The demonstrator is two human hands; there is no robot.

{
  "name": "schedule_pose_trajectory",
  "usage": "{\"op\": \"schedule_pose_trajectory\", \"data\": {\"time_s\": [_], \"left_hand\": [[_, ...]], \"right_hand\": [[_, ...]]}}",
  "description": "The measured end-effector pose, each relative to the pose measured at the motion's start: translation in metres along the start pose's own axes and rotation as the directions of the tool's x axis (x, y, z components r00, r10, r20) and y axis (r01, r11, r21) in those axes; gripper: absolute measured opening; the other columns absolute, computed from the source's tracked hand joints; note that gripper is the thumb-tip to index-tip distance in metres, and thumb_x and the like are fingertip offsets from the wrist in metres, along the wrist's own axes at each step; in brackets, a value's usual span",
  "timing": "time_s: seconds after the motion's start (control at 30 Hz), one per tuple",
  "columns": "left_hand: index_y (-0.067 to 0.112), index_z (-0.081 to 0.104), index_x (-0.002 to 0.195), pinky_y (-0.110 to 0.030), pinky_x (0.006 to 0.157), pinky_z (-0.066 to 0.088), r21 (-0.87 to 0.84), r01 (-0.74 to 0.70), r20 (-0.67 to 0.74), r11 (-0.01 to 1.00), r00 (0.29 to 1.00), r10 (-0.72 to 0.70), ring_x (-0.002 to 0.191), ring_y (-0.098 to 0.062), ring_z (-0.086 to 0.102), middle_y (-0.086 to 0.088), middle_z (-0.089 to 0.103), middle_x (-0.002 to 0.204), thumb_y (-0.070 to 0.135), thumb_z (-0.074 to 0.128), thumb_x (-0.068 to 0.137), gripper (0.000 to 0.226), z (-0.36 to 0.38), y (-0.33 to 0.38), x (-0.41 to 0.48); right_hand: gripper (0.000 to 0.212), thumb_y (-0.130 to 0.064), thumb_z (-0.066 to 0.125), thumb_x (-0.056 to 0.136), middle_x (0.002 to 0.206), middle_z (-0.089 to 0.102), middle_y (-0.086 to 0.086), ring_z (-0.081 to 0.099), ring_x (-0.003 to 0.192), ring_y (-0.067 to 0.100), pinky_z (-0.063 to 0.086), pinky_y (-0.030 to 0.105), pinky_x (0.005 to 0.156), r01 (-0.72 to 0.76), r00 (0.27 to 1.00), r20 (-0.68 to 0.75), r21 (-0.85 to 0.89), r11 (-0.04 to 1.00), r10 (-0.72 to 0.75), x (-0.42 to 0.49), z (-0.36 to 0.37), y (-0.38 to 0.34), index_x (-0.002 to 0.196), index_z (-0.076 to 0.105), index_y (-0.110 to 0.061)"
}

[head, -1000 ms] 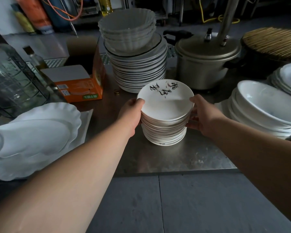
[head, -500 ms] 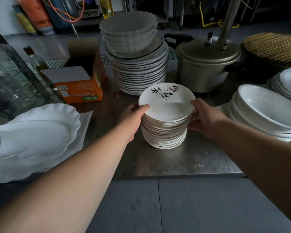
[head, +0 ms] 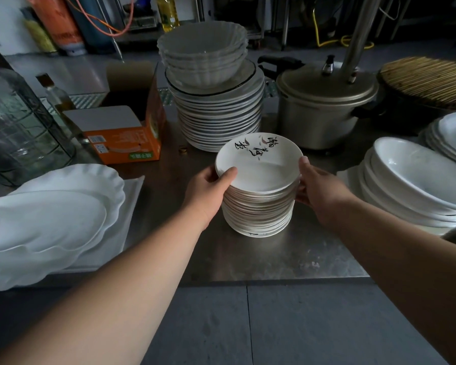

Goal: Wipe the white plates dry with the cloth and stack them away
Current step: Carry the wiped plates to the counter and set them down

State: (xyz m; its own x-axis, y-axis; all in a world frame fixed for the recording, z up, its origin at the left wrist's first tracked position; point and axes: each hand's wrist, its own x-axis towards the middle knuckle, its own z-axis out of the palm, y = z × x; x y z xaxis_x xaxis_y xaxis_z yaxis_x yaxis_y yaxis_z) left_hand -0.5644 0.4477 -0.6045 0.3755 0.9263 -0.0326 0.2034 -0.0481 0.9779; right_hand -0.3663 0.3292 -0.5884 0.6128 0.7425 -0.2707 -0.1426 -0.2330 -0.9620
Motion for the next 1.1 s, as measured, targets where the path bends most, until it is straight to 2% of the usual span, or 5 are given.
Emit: {"op": "schedule_pose_trajectory", "data": {"time_s": [0.23, 0.37, 0.67, 0.87, 1.1], "left_hand": [[0.034, 0.048, 0.15, -0.013, 0.102, 0.041, 0.082, -0.059, 0.179, 0.995, 0.983, 0.043, 0.122, 0.004, 0.058, 0.023, 0.065, 0.133, 0.079, 0.07, 0.07, 0.095, -0.002, -0.013, -0.011], [0.023, 0.015, 0.165, -0.021, 0.116, 0.034, 0.234, -0.065, 0.287, 0.97, 0.958, -0.005, 0.143, -0.007, 0.043, 0.01, 0.045, 0.158, 0.082, 0.08, 0.063, 0.134, 0.001, -0.032, -0.006], [0.025, 0.056, 0.141, -0.01, 0.079, 0.044, 0.343, -0.138, 0.164, 0.929, 0.983, 0.086, 0.111, -0.005, 0.063, 0.018, 0.069, 0.12, 0.063, 0.088, 0.07, 0.087, 0.007, -0.041, -0.01], [0.024, 0.043, 0.155, -0.026, 0.108, 0.047, 0.336, -0.137, 0.248, 0.932, 0.967, 0.052, 0.13, -0.004, 0.057, 0.015, 0.063, 0.141, 0.08, 0.076, 0.068, 0.108, 0.009, -0.045, -0.01], [0.025, 0.001, 0.165, -0.013, 0.113, 0.03, 0.229, -0.199, 0.149, 0.953, 0.974, 0.167, 0.139, 0.006, 0.033, 0.016, 0.034, 0.159, 0.037, 0.092, 0.076, 0.128, 0.006, -0.017, -0.014]], "right_hand": [[0.104, -0.104, 0.035, 0.068, 0.145, 0.062, -0.012, 0.055, 0.138, 0.013, 0.036, 0.044, 0.122, 0.095, 0.989, 0.129, -0.239, 0.966, -0.065, 0.004, -0.01, 0.027, 0.152, 0.048, -0.044], [0.096, -0.078, 0.073, 0.078, 0.15, 0.052, -0.027, 0.048, 0.139, -0.001, 0.035, 0.037, 0.12, 0.248, 0.912, 0.399, -0.366, 0.897, -0.09, -0.008, -0.025, 0.039, 0.157, 0.023, -0.055], [0.09, -0.048, 0.082, 0.084, 0.134, 0.06, -0.017, 0.06, 0.121, 0.015, 0.045, 0.031, 0.095, 0.326, 0.945, 0.215, -0.57, 0.754, -0.245, -0.013, -0.005, 0.054, 0.156, 0.029, -0.037], [0.098, -0.054, 0.08, 0.084, 0.14, 0.051, -0.019, 0.055, 0.133, 0.019, 0.043, 0.033, 0.102, 0.334, 0.941, 0.246, -0.585, 0.739, -0.231, -0.011, -0.003, 0.054, 0.156, 0.018, -0.032], [0.132, -0.076, 0.079, 0.069, 0.161, 0.041, -0.019, 0.042, 0.141, 0.003, 0.039, 0.031, 0.111, 0.414, 0.91, 0.221, -0.512, 0.753, -0.35, -0.018, -0.005, 0.032, 0.163, -0.007, -0.041]]}}
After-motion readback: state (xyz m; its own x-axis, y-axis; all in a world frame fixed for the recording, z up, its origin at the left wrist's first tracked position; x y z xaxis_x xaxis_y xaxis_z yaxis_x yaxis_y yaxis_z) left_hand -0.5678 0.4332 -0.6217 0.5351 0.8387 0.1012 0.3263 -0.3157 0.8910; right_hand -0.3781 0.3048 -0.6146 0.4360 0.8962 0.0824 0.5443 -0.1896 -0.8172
